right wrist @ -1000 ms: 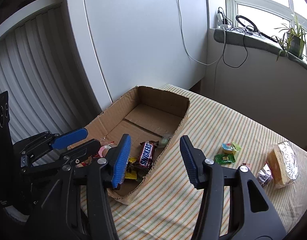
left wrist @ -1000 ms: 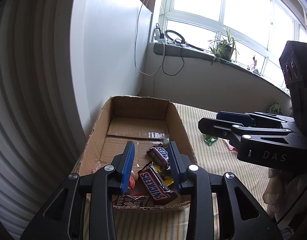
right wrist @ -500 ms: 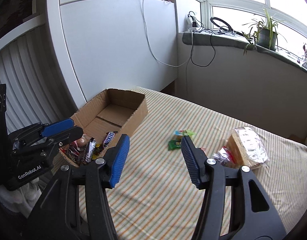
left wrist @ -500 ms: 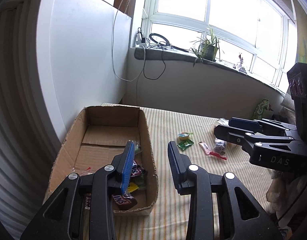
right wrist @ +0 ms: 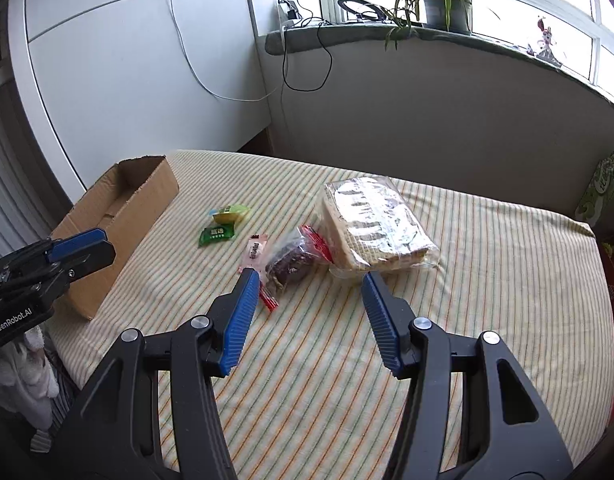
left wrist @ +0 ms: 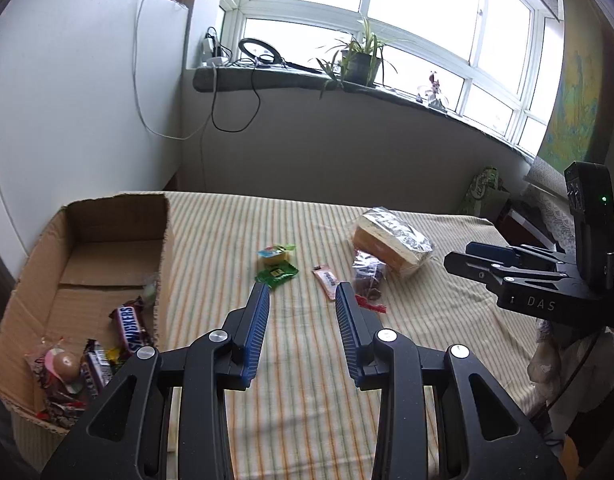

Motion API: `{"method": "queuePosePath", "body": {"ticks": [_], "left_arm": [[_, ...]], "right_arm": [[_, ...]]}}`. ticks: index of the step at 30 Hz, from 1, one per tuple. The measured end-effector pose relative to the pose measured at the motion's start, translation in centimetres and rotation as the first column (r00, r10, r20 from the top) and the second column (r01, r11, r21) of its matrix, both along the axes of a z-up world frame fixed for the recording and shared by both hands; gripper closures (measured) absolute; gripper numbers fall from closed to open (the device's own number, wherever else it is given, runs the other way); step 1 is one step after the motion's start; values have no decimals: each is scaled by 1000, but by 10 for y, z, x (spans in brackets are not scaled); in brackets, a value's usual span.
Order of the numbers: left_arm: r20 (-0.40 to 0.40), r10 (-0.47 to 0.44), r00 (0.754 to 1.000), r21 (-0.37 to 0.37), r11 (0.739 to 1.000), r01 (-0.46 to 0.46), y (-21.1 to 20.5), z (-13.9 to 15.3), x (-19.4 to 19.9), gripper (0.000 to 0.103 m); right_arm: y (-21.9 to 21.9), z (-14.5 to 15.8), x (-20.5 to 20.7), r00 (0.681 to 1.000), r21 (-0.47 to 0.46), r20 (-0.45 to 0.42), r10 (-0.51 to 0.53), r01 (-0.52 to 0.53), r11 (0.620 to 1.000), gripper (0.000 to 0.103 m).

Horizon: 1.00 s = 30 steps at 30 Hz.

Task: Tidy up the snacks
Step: 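Move both open grippers back over the remaining snacks, then grasp the jelly cup with the left gripper while the right gripper grasps the dried-fruit bag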

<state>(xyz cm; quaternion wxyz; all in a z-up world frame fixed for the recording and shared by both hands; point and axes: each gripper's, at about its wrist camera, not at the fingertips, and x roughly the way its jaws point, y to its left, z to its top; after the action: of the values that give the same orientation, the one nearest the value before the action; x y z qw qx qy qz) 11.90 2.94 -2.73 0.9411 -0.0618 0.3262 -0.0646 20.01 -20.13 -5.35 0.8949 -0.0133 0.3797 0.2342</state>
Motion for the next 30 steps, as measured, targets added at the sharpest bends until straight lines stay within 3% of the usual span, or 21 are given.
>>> {"method": "queuePosePath", "body": {"ticks": [8,14,22,24,30], "left_arm": [[-66,4,998,-1,1000,-4,-11,-21,28,70],[-131,41,990,-46,998,-47,-1,-40,55,70],[-153,86,984,-76,992,-98,8,-52,93,70],[-160,87,983,-79,992,-101,8,-54,103,55],[-191,97,977,-71,991,-112,11,-65,123,53]], "right_arm": [[29,-31,20,993,50,-106,59,-54,997,47],[49,-52,38,985,57,-167,36,-27,998,47],[58,-58,50,986,53,-168,19,-10,999,47],[59,-58,53,986,49,-168,18,-10,999,47],[61,-61,59,985,41,-170,17,-10,999,47]]}}
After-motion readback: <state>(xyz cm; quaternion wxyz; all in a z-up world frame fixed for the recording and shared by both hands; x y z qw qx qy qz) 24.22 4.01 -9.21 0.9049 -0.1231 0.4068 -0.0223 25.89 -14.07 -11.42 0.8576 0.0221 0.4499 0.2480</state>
